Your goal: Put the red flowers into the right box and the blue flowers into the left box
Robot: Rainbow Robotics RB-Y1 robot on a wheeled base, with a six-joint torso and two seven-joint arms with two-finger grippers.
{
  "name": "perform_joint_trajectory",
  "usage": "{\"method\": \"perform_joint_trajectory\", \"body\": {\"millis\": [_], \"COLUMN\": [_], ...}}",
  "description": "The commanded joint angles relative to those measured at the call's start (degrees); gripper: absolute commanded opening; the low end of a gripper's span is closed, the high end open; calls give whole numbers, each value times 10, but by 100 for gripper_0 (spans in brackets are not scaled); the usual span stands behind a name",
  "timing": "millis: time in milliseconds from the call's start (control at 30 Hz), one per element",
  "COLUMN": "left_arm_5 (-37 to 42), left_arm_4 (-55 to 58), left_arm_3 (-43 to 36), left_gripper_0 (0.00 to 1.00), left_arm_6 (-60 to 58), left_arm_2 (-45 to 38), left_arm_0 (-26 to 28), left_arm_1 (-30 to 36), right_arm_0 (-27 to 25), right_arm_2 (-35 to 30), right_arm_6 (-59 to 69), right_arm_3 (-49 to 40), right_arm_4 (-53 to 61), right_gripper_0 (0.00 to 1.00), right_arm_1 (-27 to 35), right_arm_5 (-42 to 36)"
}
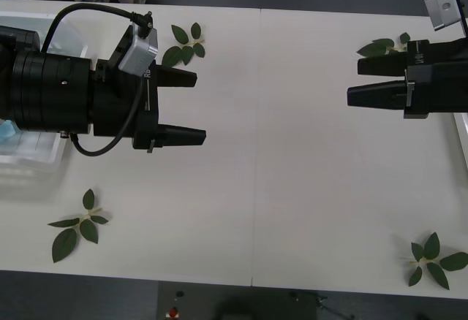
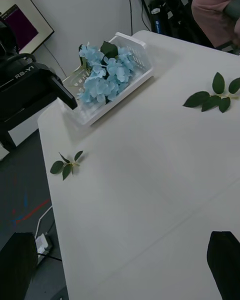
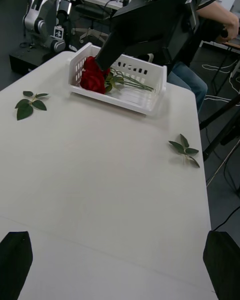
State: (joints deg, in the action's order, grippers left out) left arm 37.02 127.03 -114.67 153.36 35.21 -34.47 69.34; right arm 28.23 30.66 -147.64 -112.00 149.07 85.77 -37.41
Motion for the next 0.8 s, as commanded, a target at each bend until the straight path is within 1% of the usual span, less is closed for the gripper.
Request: {"method": "perform_joint_trajectory", "body": {"millis": [33, 233, 300, 800], "left_arm_5": [-5, -5, -5, -5], "left_arm_4": [7, 7, 7, 7], "left_arm_3": [-6, -6, -6, -6], "left_gripper_0": [100, 100, 100, 100], "left_arm_6": [16, 16, 16, 16], "left_arm_2": [-5, -5, -5, -5], "left_arm_0": [-7, -7, -7, -7], "left_arm_1": [6, 6, 6, 6], "right_arm_0": [12, 15, 15, 15], "right_arm_2": [-13, -36, -40, -40], "right_arm_6": [-25, -26, -26, -26], "right_arm_3": [-3, 22, 28, 28], "right_arm_4": [10, 44, 44, 44], "right_gripper_0": [100, 100, 100, 100], "right_arm_1": [-19, -30, -29, -29], "right_arm_5": [-22, -99, -108, -108]}}
